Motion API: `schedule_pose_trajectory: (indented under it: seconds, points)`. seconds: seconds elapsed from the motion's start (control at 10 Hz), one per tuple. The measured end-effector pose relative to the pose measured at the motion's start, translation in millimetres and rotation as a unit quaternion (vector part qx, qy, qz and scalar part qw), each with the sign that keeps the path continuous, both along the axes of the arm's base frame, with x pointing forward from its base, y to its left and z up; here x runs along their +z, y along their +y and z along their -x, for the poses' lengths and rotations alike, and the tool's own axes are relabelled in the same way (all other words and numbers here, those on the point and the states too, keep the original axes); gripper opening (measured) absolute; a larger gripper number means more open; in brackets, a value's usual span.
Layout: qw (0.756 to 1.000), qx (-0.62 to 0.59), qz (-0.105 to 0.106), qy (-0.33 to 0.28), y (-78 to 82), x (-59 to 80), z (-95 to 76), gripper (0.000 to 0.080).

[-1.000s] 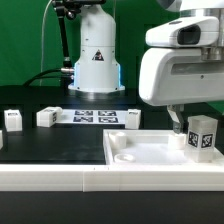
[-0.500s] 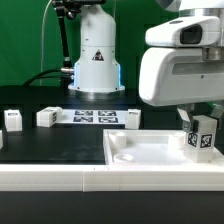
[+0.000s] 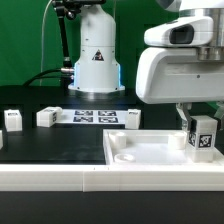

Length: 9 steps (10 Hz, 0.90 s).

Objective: Assemble one leg

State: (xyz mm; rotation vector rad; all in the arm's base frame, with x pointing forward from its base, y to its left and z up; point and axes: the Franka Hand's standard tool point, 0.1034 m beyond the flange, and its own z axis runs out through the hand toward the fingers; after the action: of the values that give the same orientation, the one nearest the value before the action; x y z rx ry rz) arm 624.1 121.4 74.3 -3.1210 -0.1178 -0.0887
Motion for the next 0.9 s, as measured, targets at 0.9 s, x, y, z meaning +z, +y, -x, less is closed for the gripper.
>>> schedule_pose_trajectory:
  seconds: [0.9]
  points:
    - [0.932,-0.363,-0.001,-0.005,-15.6,0.0,1.7,0.0300]
